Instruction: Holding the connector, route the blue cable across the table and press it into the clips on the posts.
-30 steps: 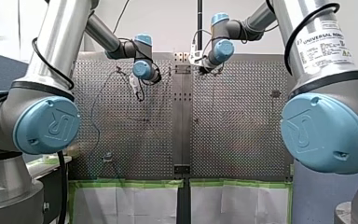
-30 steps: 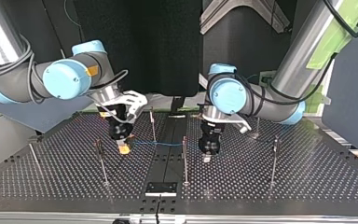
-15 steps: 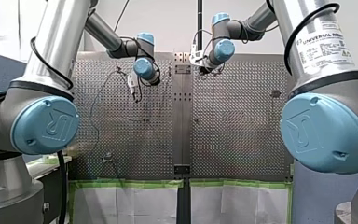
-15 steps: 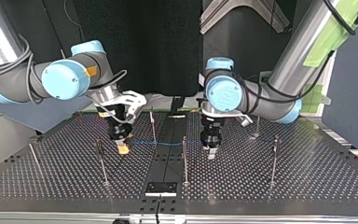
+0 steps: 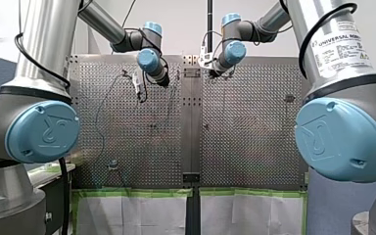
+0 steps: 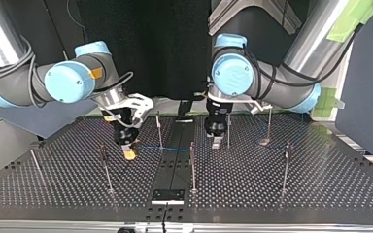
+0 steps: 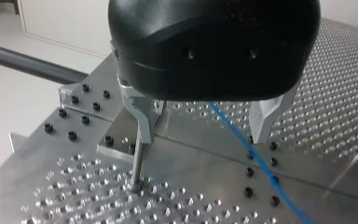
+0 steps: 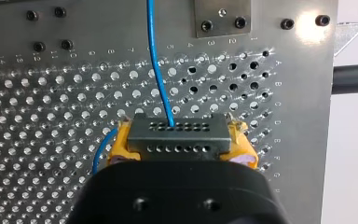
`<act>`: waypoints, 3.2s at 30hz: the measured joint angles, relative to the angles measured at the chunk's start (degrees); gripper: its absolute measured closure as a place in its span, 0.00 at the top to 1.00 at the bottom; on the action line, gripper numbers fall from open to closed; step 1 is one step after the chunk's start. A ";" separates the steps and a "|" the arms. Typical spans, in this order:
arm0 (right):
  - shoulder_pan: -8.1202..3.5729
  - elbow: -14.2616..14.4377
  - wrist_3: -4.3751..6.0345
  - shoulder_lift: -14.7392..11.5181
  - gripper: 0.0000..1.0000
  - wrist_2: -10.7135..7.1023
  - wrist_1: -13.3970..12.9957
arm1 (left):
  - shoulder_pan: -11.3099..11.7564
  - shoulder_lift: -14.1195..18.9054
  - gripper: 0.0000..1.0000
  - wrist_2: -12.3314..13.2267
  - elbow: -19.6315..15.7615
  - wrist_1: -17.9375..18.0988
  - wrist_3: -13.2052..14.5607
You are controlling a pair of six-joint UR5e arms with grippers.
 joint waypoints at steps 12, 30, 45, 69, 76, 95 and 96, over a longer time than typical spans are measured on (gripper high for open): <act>-0.05 0.05 1.05 -1.52 0.00 0.00 0.50 | -3.56 5.96 1.00 -0.73 -3.68 0.41 0.80; -0.74 0.15 1.96 -2.90 0.00 0.52 1.46 | -12.19 6.79 1.00 -1.66 1.12 2.59 0.44; -1.30 0.30 2.09 -3.19 0.00 0.73 1.91 | -13.26 -0.38 1.00 -5.72 8.21 0.45 1.53; -1.09 0.32 1.87 -3.19 0.00 0.53 1.88 | -12.42 -7.67 1.00 -7.92 16.51 -0.57 1.58; -1.07 0.33 1.85 -3.20 0.00 0.40 1.87 | -12.22 -10.20 1.00 -8.13 19.31 -1.14 1.56; -0.94 0.33 1.85 -3.18 0.00 0.31 1.82 | -12.22 -10.70 0.00 -10.17 19.72 -0.84 1.72; -0.93 0.33 1.85 -3.18 0.00 0.31 1.82 | -12.24 -10.70 0.00 -10.33 19.72 -0.83 1.70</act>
